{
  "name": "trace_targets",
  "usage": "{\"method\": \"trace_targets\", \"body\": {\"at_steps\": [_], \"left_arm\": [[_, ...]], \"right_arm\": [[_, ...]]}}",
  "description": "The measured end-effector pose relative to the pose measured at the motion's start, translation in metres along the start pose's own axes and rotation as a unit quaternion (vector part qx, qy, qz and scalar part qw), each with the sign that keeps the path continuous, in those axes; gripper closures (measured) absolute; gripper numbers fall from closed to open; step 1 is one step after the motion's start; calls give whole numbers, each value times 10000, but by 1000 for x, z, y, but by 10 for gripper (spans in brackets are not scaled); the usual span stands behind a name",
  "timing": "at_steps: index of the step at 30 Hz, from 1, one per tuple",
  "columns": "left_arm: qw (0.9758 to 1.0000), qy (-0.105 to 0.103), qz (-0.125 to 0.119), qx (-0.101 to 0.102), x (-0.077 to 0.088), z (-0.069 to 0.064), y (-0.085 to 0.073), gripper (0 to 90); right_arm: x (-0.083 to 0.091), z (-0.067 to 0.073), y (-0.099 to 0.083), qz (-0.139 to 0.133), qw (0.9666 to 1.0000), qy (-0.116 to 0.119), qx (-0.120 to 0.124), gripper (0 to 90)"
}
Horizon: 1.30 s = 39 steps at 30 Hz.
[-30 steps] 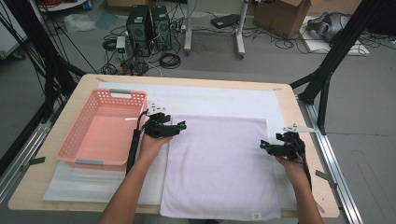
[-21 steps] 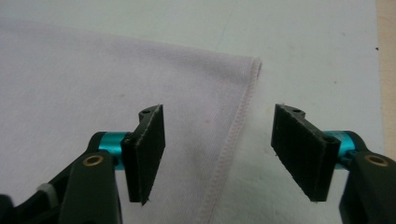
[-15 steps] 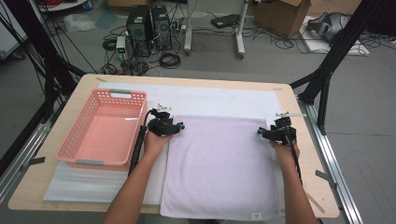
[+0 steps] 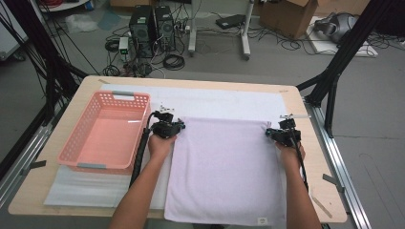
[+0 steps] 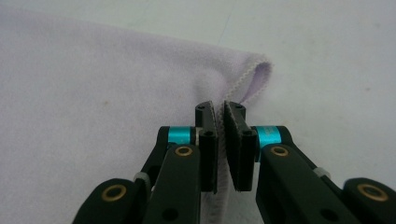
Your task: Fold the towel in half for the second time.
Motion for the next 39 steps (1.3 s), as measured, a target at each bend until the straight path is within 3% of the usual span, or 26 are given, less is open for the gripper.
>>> {"method": "trace_targets", "body": {"at_steps": [4,10,13,19,23,33,39], "left_arm": [[9990,-70,-422,97,13,-4,10,842],[9985,-245,-483,123,27,-8,13,841],[9979,-398,-460,239,39,-11,14,840],[9965,-628,-540,68,64,-13,10,839],[9953,-717,-643,-64,81,-12,2,838],[9921,-1146,-480,-185,109,-9,-36,837],[9922,-1111,-333,-453,113,-13,-53,835]], "right_arm": [[10,3,4,-370,9993,40,33,845],[28,10,5,-671,9974,249,89,843],[37,15,2,-723,9967,334,146,842],[59,29,-10,-892,9944,471,318,841],[73,39,-24,-952,9930,579,389,840],[95,53,-63,-807,9931,705,477,839],[104,59,-77,-666,9933,846,411,837]]}}
Point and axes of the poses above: each handheld gripper's, and its own axes: x roughly backward along the jaws, y roughly out of its top, z roughly to its left, the point moved 2 cm from there along -x, roughly forward along the jaws, and after that the axes turned 13 degrees about y, right-handed, at the moved point
